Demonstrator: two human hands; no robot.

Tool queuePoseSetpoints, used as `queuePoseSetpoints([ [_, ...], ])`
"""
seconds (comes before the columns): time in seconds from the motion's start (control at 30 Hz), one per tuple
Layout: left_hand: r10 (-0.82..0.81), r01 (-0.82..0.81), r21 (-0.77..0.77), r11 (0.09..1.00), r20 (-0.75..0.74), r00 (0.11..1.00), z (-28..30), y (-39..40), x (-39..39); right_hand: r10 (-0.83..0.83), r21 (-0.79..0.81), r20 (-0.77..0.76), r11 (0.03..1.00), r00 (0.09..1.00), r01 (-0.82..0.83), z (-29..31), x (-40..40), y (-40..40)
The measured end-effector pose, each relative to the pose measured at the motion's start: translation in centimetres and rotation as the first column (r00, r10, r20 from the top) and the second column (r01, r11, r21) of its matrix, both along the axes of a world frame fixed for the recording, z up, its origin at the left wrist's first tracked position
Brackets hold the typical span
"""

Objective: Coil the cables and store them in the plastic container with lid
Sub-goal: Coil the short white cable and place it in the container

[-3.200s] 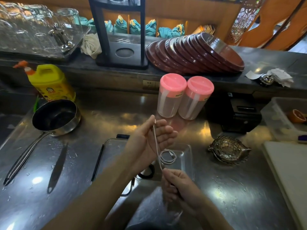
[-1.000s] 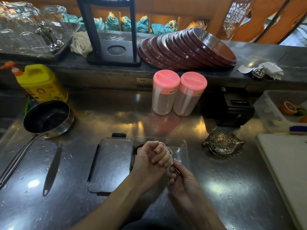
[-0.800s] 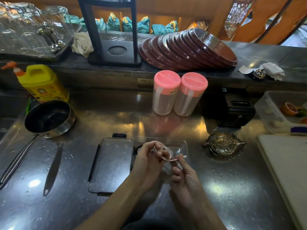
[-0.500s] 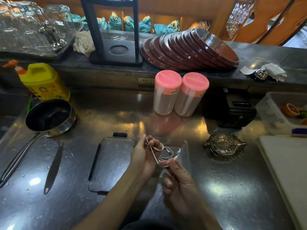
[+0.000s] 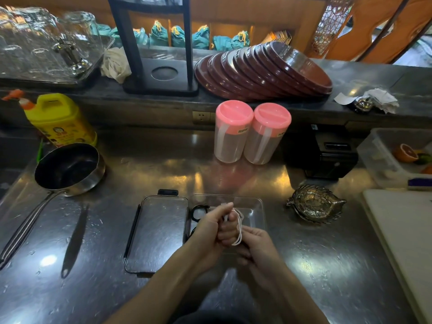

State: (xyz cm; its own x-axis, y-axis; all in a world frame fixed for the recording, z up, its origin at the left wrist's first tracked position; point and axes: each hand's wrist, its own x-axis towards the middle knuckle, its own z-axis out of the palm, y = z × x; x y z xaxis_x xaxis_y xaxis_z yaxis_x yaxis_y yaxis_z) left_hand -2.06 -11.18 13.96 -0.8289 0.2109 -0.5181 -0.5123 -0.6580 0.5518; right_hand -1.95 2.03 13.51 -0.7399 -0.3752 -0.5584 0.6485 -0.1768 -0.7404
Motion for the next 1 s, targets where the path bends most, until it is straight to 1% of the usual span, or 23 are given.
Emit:
queuePoseSetpoints([
  [0.07,-0.018,0.020,-0.170,0.985,0.016,1.000,0.4,0.0,0.1,0.037,0.024,-0.049,0.999,0.998,-0.036,-0.9,-0.1,0.4],
  [0.17,-0.010,0.013,-0.342,0.939,0.010,1.000,0.5,0.1,0.1,0.054,0.100,-0.119,0.994,0.991,-0.042,-2.1,0.2,0.5],
  [0.27,0.004,-0.028,-0.530,0.848,-0.045,0.999,0.3,0.4,0.2,-0.006,0.139,-0.153,0.990,0.988,0.027,-2.7,0.3,0.8],
  [0.33,0.037,-0.069,-0.612,0.788,-0.064,0.997,0.0,0.5,0.5,0.006,0.137,-0.182,0.990,0.983,0.019,-2.5,0.3,0.9],
  [0.47,0.059,-0.120,-0.685,0.719,-0.111,0.992,-0.7,1.0,1.1,0.111,0.208,-0.277,0.977,0.955,-0.053,-1.6,0.6,0.9],
  [0.53,0.071,-0.150,-0.725,0.672,-0.138,0.988,-1.1,1.3,1.3,0.101,0.200,-0.304,0.979,0.947,-0.040,-1.5,0.6,0.8],
  [0.6,0.062,-0.171,-0.755,0.633,-0.171,0.983,-1.2,1.3,1.3,0.098,0.194,-0.294,0.980,0.951,-0.041,-1.8,0.6,0.9],
  [0.67,0.041,-0.178,-0.754,0.632,-0.196,0.980,-1.4,1.1,1.3,0.129,0.195,-0.288,0.978,0.949,-0.073,-2.2,0.7,0.9],
  [0.73,0.008,-0.158,-0.755,0.636,-0.199,0.980,-1.3,0.8,1.3,0.144,0.206,-0.317,0.975,0.937,-0.080,-2.2,0.7,0.8],
  [0.83,-0.038,-0.150,-0.807,0.571,-0.209,0.977,-1.5,0.6,1.4,0.103,0.196,-0.340,0.980,0.935,-0.036,-2.4,0.8,0.7],
  [0.93,-0.062,-0.174,-0.847,0.502,-0.236,0.970,-1.4,0.9,1.5,0.128,0.228,-0.353,0.972,0.927,-0.047,-2.9,0.9,0.9],
  [1.0,-0.056,-0.191,-0.857,0.479,-0.247,0.967,-1.4,1.1,1.7,0.130,0.231,-0.364,0.972,0.922,-0.046,-2.9,0.8,0.9],
])
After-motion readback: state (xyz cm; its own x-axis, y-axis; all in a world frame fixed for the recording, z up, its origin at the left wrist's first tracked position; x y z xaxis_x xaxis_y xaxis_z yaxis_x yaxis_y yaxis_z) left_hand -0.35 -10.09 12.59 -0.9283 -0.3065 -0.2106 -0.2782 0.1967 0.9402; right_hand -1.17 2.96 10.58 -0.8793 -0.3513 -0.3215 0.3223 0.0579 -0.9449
